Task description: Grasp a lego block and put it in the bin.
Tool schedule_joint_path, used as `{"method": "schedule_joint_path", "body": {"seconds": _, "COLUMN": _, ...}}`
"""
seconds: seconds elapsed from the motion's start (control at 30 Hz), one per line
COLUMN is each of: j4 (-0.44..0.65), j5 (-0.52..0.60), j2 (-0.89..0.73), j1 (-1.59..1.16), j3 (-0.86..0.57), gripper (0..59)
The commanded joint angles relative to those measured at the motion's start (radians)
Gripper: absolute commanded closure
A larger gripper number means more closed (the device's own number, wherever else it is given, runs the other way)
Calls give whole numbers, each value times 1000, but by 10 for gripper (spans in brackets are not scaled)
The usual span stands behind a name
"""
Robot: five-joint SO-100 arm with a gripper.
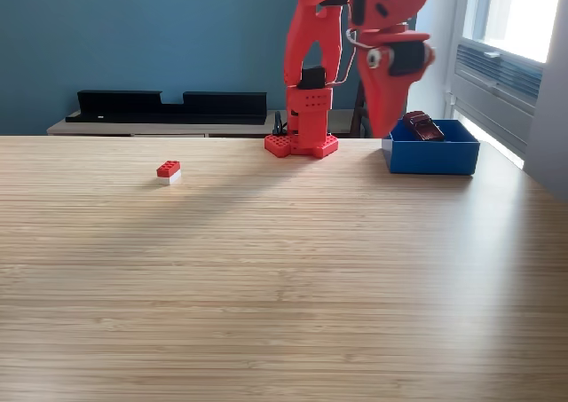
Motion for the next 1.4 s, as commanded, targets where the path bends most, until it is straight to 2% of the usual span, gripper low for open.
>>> {"method": "schedule_joint_path", "body": {"seconds": 0.03, "j4": 41, "j5": 18, "j2": 43, "j1": 259, "j3": -6, "gripper": 585}}
{"method": "schedule_joint_path", "body": {"seconds": 0.23, "j4": 41, "j5": -58, "j2": 44, "j1": 446, "j3": -15, "gripper": 585}}
{"method": "schedule_joint_path", "body": {"seconds": 0.43, "j4": 43, "j5": -95, "j2": 44, "j1": 497, "j3": -40, "gripper": 585}}
{"method": "schedule_joint_path", "body": {"seconds": 1.4, "j4": 41, "j5": -77, "j2": 43, "j1": 545, "j3": -61, "gripper": 585}}
